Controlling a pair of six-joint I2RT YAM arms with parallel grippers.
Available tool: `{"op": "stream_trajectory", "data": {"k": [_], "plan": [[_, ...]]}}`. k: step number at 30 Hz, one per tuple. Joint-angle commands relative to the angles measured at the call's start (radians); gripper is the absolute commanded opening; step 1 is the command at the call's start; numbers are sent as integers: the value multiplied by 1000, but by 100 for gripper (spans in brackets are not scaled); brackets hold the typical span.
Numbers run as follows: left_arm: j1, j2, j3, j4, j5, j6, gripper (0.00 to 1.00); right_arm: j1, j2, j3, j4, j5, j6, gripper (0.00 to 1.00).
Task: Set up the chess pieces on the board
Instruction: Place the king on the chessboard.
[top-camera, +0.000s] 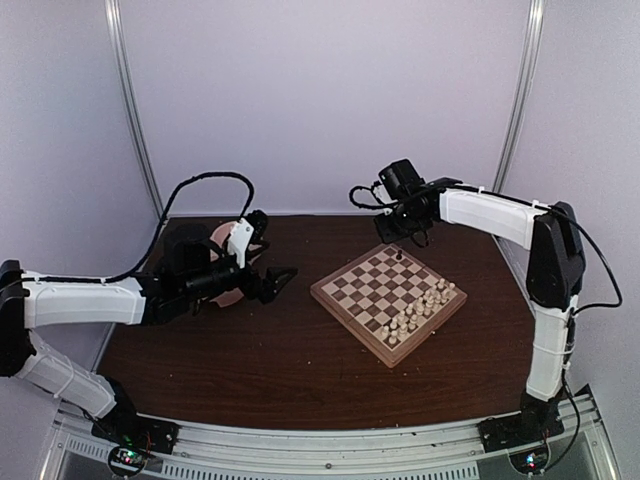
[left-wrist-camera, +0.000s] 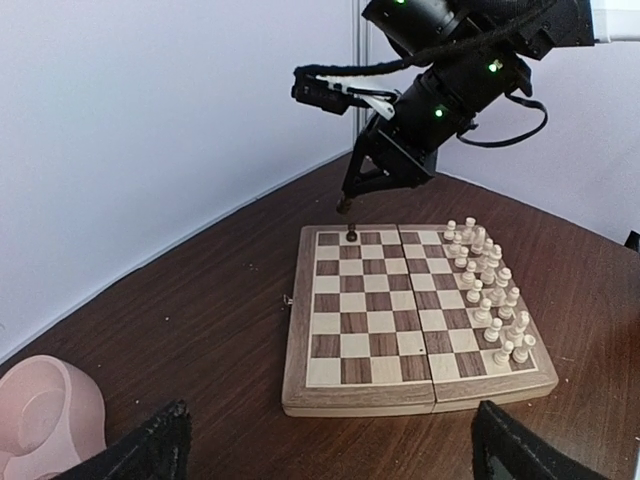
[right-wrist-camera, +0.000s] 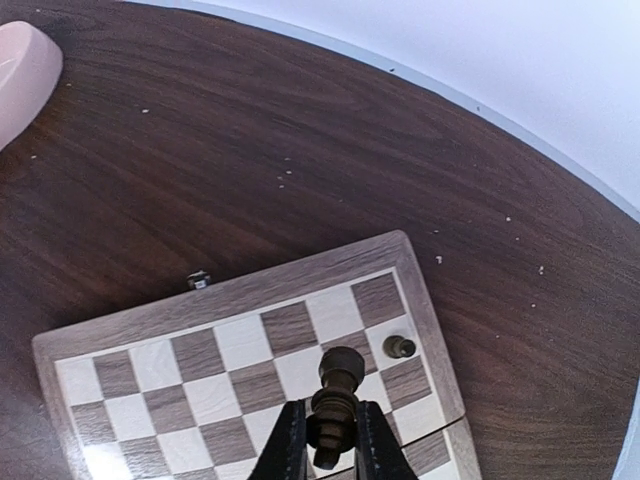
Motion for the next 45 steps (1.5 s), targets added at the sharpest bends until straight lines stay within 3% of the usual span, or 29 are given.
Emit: {"op": "stream_trajectory", "data": {"k": [1, 14, 45], "plan": [[-2, 12, 80, -111, -64, -29, 98, -20, 63, 60, 23, 109, -43, 0], [-2, 34, 113, -152, -85, -40, 98, -23, 103, 74, -8, -102, -93, 0], [-2, 77, 167, -192, -53, -41, 98, -23, 217, 154, -72, -202, -108, 1]]}}
